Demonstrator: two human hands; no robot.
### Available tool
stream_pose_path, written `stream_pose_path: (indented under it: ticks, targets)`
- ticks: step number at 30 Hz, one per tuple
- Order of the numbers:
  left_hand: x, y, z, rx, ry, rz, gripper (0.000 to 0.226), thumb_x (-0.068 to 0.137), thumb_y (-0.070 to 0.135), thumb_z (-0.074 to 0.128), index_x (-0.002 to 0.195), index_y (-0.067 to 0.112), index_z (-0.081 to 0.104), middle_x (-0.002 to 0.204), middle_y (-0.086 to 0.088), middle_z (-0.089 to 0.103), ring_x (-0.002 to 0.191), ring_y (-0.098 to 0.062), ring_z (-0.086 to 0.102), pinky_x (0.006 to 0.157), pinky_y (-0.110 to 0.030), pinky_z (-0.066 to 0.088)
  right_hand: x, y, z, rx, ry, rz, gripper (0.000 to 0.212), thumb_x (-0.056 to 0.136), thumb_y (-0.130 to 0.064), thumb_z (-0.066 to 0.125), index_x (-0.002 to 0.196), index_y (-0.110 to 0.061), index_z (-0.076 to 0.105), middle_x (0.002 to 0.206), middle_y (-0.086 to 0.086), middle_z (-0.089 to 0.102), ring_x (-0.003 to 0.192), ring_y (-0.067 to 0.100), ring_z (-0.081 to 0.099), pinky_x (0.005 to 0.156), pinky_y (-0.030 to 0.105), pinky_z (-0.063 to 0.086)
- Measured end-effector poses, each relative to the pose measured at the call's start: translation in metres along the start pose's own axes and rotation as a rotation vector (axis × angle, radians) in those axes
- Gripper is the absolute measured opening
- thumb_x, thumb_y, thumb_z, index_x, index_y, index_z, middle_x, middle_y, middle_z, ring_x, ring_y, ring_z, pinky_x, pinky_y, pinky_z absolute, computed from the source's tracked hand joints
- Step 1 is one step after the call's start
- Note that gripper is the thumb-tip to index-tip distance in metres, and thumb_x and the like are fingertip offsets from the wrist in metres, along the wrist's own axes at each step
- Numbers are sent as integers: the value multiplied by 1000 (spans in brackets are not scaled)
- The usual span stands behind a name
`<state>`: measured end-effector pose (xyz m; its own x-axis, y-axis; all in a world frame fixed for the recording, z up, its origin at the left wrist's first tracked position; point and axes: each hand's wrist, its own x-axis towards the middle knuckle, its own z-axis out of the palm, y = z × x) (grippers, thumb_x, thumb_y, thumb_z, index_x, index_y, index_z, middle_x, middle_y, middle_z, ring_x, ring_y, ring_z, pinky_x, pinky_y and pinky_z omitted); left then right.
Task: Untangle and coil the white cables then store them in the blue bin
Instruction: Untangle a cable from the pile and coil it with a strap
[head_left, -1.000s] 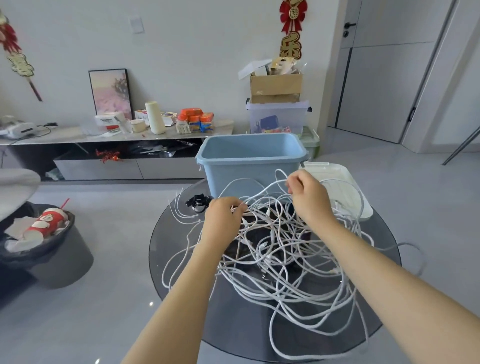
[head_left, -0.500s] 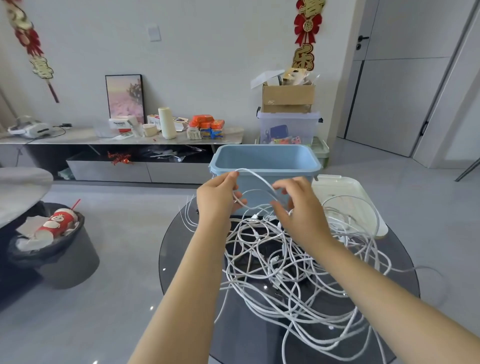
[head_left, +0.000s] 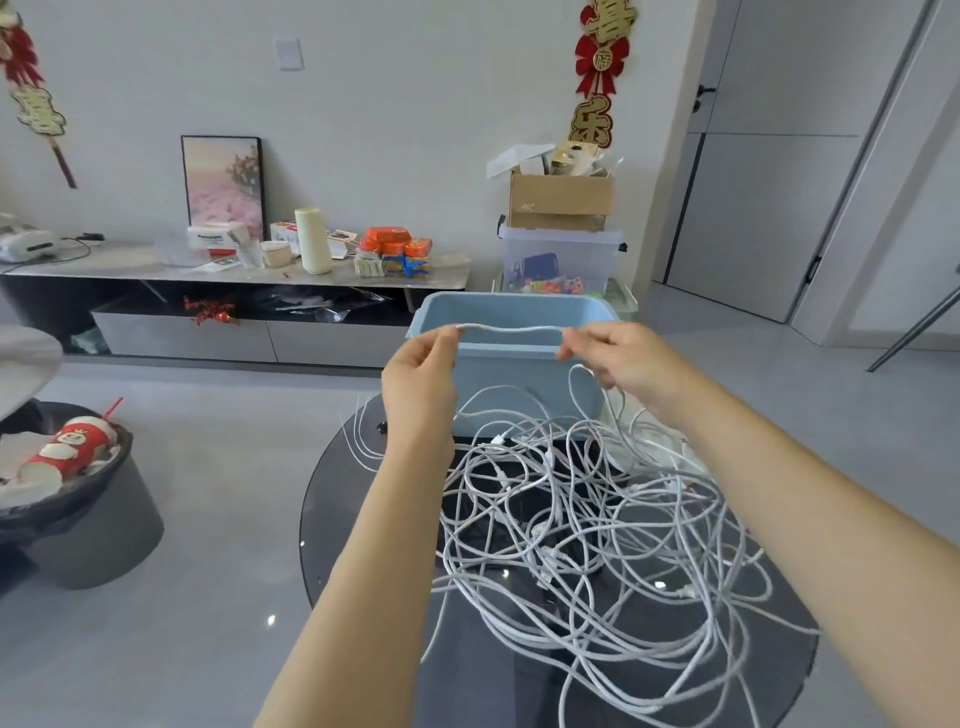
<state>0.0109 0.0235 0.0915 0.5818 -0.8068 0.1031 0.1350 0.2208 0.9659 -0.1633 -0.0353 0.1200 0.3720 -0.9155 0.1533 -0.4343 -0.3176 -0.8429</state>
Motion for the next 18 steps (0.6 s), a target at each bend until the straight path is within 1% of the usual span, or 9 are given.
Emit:
stream_pose_path:
  ticks: [2, 5, 7, 10, 11, 13, 15, 16, 18]
  targets:
    - [-3, 1, 7, -14, -63, -15, 16, 93, 22, 57, 79, 22, 66, 63, 6, 41, 50, -8, 32, 51, -21, 30, 9, -17, -7, 220, 41, -37, 24, 97, -29, 48, 86, -21, 68, 53, -12, 42, 54, 11, 28, 60, 23, 29]
    - [-10, 6, 24, -127, -167, -70, 11, 95, 21, 55, 86, 22, 61, 73, 5, 49, 60, -5, 45, 58, -19, 33, 19, -50, -8, 433, -3, -115, 25, 99, -22, 45, 87, -18, 67, 68, -1, 39, 63, 13, 38, 58, 20, 30]
    - [-11, 13, 36, -204, -253, -107, 10, 97, 27, 52, 92, 21, 58, 82, 6, 56, 72, -4, 52, 61, -20, 33, 24, -64, -4, 468, -22, -120, 25, 99, -21, 45, 88, -19, 67, 76, 0, 47, 72, 13, 44, 65, 19, 36]
    - [-5, 23, 48, -199, -376, -159, 15, 97, 32, 49, 100, 21, 58, 99, 7, 62, 88, -2, 56, 64, -20, 34, 24, -67, 4, 409, 4, -70, 23, 97, -29, 47, 99, -24, 69, 104, -2, 60, 100, 13, 52, 83, 21, 38]
    - [-4, 24, 51, -160, -395, -164, 14, 97, 31, 50, 98, 21, 59, 98, 7, 63, 88, -2, 56, 64, -21, 34, 23, -64, 7, 388, 10, -48, 24, 96, -32, 48, 108, -25, 69, 112, -4, 61, 106, 12, 53, 86, 20, 36]
    - [-2, 28, 54, -119, -416, -178, 13, 96, 22, 52, 87, 18, 60, 82, 7, 64, 78, -4, 55, 58, -20, 32, 20, -56, 14, 371, 13, -25, 29, 96, -34, 49, 120, -28, 63, 116, -6, 60, 100, 4, 55, 82, 14, 34]
    - [-2, 33, 53, -109, -447, -220, 21, 95, 9, 50, 77, 16, 58, 66, 7, 60, 68, -5, 50, 53, -18, 29, 20, -46, 19, 347, 24, -31, 30, 94, -37, 51, 122, -35, 61, 137, -4, 48, 119, 6, 48, 97, 19, 32]
    - [-3, 36, 52, -96, -477, -243, 24, 95, 5, 48, 75, 15, 56, 64, 6, 57, 65, -5, 47, 53, -17, 29, 19, -43, 19, 333, 24, -28, 29, 93, -40, 52, 121, -39, 61, 148, -4, 37, 133, 9, 35, 108, 28, 25]
    - [-8, 39, 49, -59, -522, -280, 25, 97, 5, 45, 75, 15, 53, 70, 3, 53, 63, -6, 45, 57, -18, 32, 18, -38, 18, 347, 0, 10, 33, 93, -45, 50, 125, -42, 57, 155, -7, 25, 142, 11, 20, 112, 38, 15]
